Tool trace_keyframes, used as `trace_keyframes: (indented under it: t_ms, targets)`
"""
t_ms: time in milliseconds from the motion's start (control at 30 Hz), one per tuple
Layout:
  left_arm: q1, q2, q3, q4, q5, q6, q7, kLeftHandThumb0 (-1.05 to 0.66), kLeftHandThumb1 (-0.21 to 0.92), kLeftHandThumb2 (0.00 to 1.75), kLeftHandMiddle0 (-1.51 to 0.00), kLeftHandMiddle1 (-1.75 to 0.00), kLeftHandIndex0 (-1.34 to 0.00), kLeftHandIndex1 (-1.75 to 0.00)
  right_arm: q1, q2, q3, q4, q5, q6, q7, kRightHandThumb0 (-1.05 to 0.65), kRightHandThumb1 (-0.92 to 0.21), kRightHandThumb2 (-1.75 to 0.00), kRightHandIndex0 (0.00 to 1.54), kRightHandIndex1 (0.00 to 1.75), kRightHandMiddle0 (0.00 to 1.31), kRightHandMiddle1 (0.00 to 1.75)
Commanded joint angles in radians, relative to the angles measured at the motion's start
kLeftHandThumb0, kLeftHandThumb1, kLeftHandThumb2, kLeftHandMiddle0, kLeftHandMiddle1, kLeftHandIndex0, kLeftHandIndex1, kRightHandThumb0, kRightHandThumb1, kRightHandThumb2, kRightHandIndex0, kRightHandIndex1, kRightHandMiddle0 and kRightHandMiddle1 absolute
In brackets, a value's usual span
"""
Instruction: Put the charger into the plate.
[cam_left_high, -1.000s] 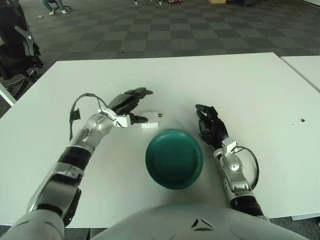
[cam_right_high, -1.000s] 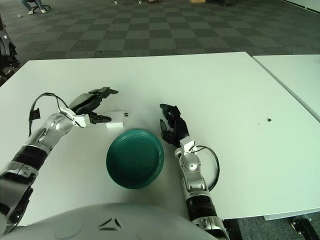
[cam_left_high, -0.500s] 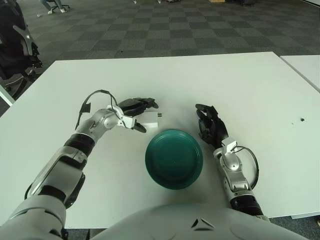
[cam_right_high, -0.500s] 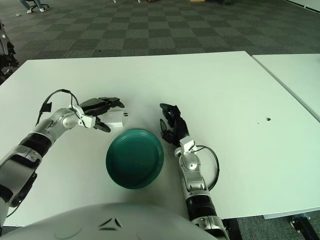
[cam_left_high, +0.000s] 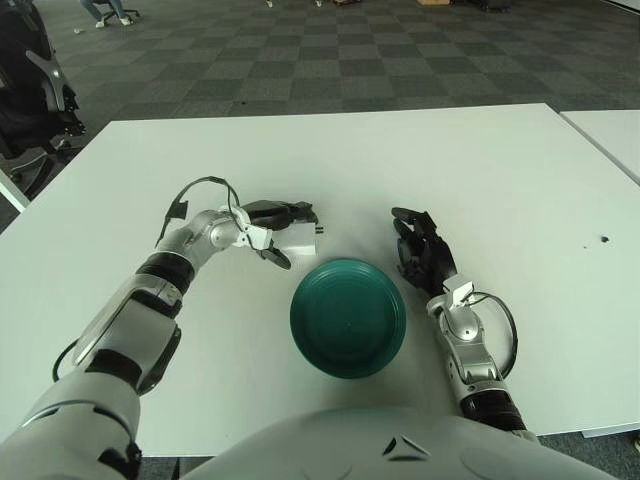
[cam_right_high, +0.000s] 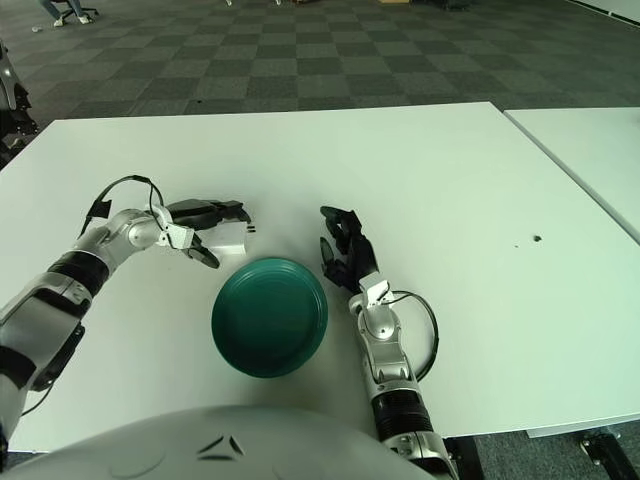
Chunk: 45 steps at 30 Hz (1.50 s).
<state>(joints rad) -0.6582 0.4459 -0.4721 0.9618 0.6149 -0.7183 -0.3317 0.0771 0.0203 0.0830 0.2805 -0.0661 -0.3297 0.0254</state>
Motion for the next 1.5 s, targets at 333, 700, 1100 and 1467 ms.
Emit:
trace_keyframes:
  t_ms: [333, 700, 1100, 1467]
  targets:
    - [-0.081, -0.047, -0.082, 0.157, 0.081, 0.091, 0.065, -0.90, 0.92, 0.37, -0.22, -0.41, -0.03, -1.07, 0.072, 0.011, 0.012, 0.100, -0.004, 0.072, -0.006, -0.80, -0.92, -0.67, 0.31, 0.00, 0.06, 0.81]
    - [-0.095, -0.088, -0.101, 0.242, 0.075, 0.215, 0.084, -0.49, 0.75, 0.67, -0.34, -1.68, -0.29, -1.72, 0.072, 0.011, 0.011, 0.097, -0.012, 0.076, -0.024, -0.82, -0.92, -0.68, 0.32, 0.01, 0.09, 0.83]
    - [-0.051, -0.130, -0.055, 0.278, 0.023, 0.270, 0.276, -0.13, 0.45, 1.14, -0.55, -1.75, -0.40, -1.72, 0.063, 0.009, -0.002, 0.112, 0.004, 0.072, -0.018, -0.80, -0.92, -0.69, 0.37, 0.02, 0.15, 0.86]
    - [-0.035, -0.134, -0.049, 0.270, 0.012, 0.234, 0.392, 0.00, 0.26, 1.37, -0.65, -1.69, -0.45, -1.75, 0.052, 0.012, -0.014, 0.128, 0.013, 0.059, -0.018, -0.78, -0.92, -0.70, 0.40, 0.03, 0.18, 0.88]
